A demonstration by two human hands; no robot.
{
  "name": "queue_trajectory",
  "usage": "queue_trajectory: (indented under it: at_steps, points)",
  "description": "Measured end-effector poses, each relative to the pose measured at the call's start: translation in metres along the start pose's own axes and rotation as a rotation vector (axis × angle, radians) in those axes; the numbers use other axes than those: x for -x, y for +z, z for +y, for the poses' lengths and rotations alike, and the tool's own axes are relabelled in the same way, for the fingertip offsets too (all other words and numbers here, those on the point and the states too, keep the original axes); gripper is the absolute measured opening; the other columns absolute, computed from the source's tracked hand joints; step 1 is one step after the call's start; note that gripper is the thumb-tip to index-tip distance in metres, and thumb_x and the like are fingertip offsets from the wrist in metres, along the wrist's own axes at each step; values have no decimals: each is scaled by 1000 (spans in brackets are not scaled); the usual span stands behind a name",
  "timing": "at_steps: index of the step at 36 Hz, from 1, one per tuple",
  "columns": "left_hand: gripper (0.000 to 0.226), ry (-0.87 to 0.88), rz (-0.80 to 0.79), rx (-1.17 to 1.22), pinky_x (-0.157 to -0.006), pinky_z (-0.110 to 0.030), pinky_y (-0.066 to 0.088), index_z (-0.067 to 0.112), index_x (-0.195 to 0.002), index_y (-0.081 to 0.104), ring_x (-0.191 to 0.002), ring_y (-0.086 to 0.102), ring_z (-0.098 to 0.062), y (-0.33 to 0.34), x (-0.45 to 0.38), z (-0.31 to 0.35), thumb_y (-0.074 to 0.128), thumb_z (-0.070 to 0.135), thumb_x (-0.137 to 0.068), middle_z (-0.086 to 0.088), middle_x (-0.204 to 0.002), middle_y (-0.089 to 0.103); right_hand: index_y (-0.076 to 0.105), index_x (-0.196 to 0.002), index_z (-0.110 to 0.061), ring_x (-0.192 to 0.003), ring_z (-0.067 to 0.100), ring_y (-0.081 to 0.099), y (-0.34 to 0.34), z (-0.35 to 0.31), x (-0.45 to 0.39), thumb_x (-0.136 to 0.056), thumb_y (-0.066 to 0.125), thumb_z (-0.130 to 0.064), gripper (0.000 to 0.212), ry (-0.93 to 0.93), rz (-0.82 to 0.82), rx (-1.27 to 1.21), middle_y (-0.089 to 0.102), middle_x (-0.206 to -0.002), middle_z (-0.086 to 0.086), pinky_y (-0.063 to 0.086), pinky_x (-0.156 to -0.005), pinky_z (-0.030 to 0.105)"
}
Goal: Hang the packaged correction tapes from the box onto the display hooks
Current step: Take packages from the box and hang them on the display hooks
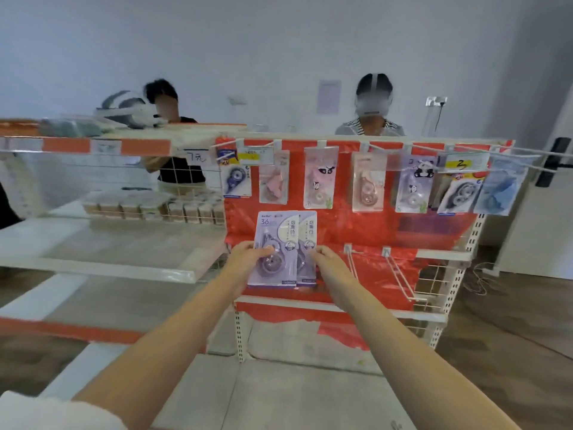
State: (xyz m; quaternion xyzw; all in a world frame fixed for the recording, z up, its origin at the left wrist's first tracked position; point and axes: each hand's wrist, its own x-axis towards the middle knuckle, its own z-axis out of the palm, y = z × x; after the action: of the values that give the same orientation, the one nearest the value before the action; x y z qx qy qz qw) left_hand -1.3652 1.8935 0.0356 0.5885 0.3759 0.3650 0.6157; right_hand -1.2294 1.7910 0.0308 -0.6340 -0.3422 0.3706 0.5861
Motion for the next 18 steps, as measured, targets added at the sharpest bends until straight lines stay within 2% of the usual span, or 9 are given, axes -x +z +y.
queue_trajectory:
  at_steps: [5, 8, 11, 13, 15, 18]
  points:
    - [13, -28, -42, 57, -86, -43, 53, 8, -95, 59, -91, 66, -27, -39, -22, 1, 67, 7, -85, -16, -106, 67, 49, -109, -11, -70, 19, 65, 38, -9, -15, -93, 59, -37, 32, 39, -51, -31, 64, -112, 14, 53, -47, 28]
    - [15, -32, -60, 42, -92, -46, 52, 9, -98, 59, -96, 65, -28, -49, -36, -3, 67, 9, -85, -16, -110, 66, 47, -117, -12, -76, 17, 63, 51, -8, -22, -92, 61, -39, 39, 31, -8, 3, 61, -113, 9, 49, -46, 24]
    - [20, -42, -82, 16, -98, -50, 48, 10, -103, 60, -106, 63, -31, -50, -50, -7, 68, 11, -84, -14, -111, 66, 47, -117, -14, -80, 17, 62, 55, -3, -30, -92, 61, -39, 37, 19, 34, 25, 61, -108, 5, 50, -53, 26]
    - [22, -44, -118, 5, -97, -48, 49, 7, -106, 61, -103, 64, -29, -46, -59, -10, 68, 10, -85, -12, -108, 67, 49, -114, -14, -75, 15, 62, 54, 1, -35, -92, 60, -38, 34, 11, 85, 47, 63, -102, 5, 49, -54, 26]
    - [12, -51, -165, 7, -95, -45, 50, 8, -98, 61, -96, 65, -25, -43, -65, -15, 66, 8, -87, -8, -99, 68, 50, -110, -12, -71, 15, 63, 51, 7, -40, -94, 58, -34, 28, 4, 130, 52, 65, -97, 7, 49, -52, 25]
    - [9, -61, -199, -9, -95, -44, 49, 12, -88, 58, -93, 62, -24, -43, -77, -28, 66, 8, -87, -6, -91, 66, 53, -104, -12, -84, 20, 65, 45, 19, -47, -94, 59, -32, 23, 0, 199, 87, 69, -105, 10, 51, -72, 32]
